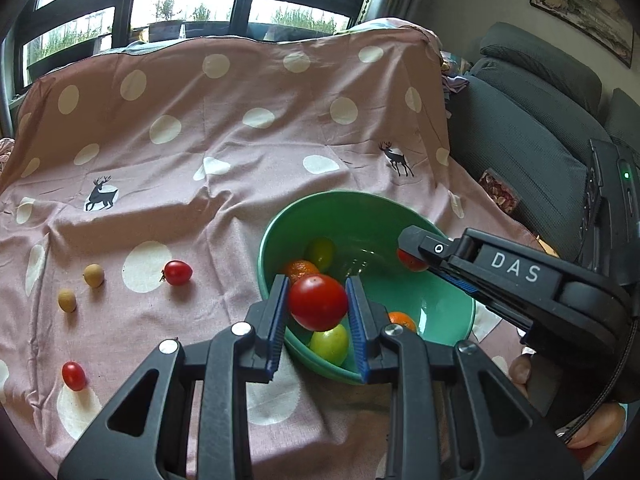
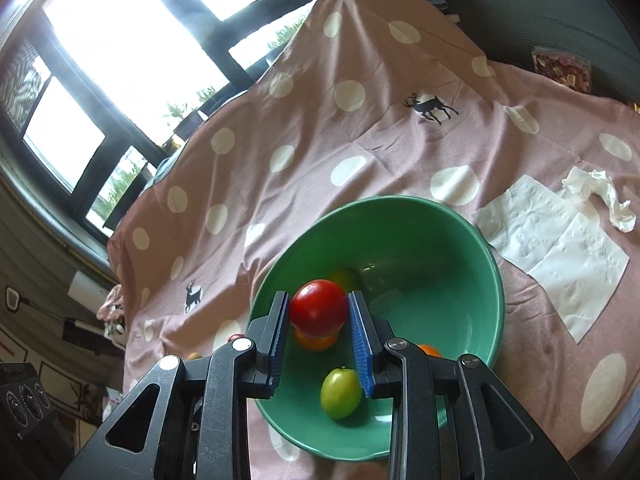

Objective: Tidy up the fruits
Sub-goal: 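Carry the cherry tomato with the right gripper over the green bowl, then lower the cherry tomato into the bowl and open the right gripper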

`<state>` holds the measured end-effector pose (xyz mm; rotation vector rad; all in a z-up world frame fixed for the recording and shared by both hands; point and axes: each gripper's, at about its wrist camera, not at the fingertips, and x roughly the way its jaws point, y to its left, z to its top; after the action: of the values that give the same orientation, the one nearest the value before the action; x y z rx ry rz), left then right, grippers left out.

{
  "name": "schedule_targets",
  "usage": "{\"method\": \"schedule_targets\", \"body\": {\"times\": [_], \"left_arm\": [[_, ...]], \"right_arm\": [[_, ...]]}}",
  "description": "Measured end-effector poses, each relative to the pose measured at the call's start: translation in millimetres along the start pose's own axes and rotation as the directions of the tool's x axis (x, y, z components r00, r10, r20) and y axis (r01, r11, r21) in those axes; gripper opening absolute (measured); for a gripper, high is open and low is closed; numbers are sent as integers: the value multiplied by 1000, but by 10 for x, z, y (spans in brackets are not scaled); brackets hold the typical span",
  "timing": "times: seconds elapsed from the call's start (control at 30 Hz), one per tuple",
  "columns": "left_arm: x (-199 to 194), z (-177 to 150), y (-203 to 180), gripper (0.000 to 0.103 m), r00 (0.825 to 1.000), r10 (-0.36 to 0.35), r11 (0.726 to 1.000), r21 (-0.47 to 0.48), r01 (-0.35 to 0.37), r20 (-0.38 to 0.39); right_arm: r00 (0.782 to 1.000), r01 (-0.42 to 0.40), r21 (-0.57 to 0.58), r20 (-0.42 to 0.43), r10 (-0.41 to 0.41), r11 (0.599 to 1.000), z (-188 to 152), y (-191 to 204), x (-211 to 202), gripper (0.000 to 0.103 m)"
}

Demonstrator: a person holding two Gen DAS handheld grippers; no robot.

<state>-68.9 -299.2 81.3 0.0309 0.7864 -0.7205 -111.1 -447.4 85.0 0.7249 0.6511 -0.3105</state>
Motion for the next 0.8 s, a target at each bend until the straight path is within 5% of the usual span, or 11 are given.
{"method": "schedule_targets", "body": {"times": [0.8], "left_arm": [[448,-63,-140,28,989,-89,996,-5,89,-119]], "right_arm": [[991,124,40,-52,-122,991,10,-235,154,32]]}}
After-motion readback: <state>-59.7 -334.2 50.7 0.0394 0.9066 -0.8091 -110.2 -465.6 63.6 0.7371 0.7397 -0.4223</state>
